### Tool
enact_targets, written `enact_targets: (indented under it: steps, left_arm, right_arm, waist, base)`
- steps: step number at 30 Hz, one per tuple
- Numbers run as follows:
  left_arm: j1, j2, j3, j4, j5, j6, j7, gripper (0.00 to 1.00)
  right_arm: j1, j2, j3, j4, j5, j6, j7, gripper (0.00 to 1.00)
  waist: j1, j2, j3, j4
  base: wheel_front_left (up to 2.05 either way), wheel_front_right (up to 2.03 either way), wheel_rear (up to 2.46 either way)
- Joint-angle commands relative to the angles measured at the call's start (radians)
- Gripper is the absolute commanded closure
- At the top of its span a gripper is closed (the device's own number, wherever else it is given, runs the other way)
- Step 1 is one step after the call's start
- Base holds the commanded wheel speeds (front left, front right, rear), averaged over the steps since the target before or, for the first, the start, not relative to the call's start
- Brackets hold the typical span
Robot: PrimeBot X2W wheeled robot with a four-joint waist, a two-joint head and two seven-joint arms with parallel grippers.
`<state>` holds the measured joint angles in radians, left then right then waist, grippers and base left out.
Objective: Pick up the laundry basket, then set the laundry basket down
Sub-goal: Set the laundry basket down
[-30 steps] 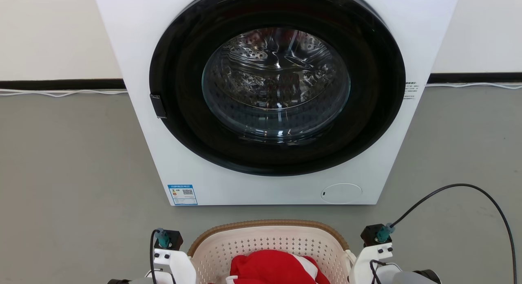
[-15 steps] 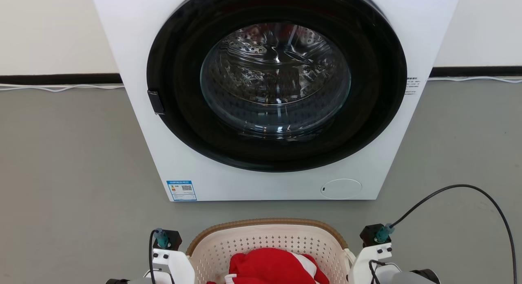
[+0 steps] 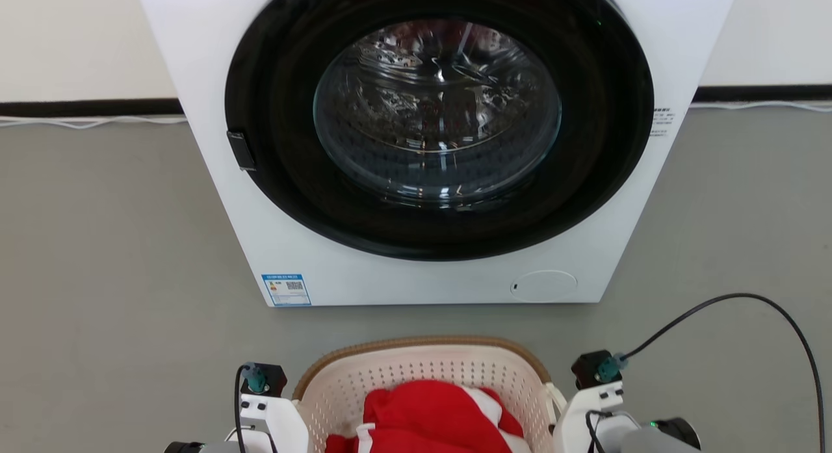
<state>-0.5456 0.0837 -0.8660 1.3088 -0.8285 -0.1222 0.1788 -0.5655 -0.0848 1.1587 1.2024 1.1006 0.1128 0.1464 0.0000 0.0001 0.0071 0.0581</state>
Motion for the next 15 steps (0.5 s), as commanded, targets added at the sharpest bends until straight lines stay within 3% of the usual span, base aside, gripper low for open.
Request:
enact_targets:
  steps: [1,15]
  left_arm:
    - [-0.057,0.004,0.010,-0.018,0.000,0.002,-0.022,1.00]
    - [-0.160,0.027,0.016,-0.019,0.007,0.035,-0.127,1.00]
  right_arm:
    - [-0.046,0.025,0.012,-0.039,-0.001,0.018,-0.029,1.00]
    - [-0.165,0.014,0.042,-0.024,-0.025,0.018,-0.162,1.00]
  waist:
    - [0.0000,-0.0001,0.012,-0.003]
    - [0.0000,-0.0001,0.250,-0.027]
  base:
    - [0.00,0.00,0.00]
    - [0.00,0.00,0.00]
